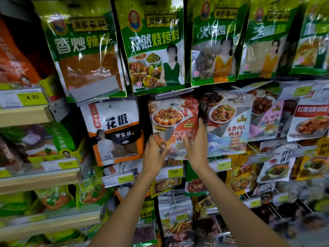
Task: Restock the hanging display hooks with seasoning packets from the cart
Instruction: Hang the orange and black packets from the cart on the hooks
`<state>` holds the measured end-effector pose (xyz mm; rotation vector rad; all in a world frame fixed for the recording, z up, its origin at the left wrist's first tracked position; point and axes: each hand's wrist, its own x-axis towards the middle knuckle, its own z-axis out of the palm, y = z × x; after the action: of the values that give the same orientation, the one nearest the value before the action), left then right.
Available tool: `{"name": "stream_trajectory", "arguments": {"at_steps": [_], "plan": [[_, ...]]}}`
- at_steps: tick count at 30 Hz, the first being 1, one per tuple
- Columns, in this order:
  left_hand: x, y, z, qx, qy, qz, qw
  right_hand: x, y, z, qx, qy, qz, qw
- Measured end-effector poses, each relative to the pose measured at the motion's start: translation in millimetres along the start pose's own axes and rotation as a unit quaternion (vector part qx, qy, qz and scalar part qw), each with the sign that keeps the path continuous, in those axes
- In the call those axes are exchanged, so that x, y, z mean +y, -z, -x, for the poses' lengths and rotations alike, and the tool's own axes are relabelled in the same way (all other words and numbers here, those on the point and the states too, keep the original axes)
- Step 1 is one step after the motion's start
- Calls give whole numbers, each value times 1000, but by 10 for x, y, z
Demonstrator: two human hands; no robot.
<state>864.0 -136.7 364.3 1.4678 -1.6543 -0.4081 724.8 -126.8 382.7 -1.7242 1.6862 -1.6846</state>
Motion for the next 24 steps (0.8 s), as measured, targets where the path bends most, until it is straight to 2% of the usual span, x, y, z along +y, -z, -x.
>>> {"name": "stream_trajectory", "arguments": {"at_steps": [5, 7, 9, 11, 14, 17, 21, 24], "plan": [[114, -7, 69, 27, 45, -92, 994, 0, 171, 125, 5, 39, 11, 999], [206, 28, 153, 67, 51, -111, 990, -4, 289, 130, 11, 60, 17, 998], [306, 76, 262, 123, 16, -122, 985, 5, 421, 107, 19, 71, 23, 997], [422, 100, 359, 172, -65, -138, 973, 11, 573, 53, 22, 62, 16, 998], [729, 79, 379, 155, -152, -91, 972, -4, 851, -87, 21, 58, -18, 998], [1214, -10, 260, 122, -191, 4, 974, 11, 1237, -317, 42, 65, -54, 996], [1986, -199, 61, 137, -222, 80, 962, 60, 1876, -698, 70, 108, -88, 988], [2550, -413, -83, 187, -234, 78, 951, 139, 2405, -1073, 99, 150, -82, 980]]}}
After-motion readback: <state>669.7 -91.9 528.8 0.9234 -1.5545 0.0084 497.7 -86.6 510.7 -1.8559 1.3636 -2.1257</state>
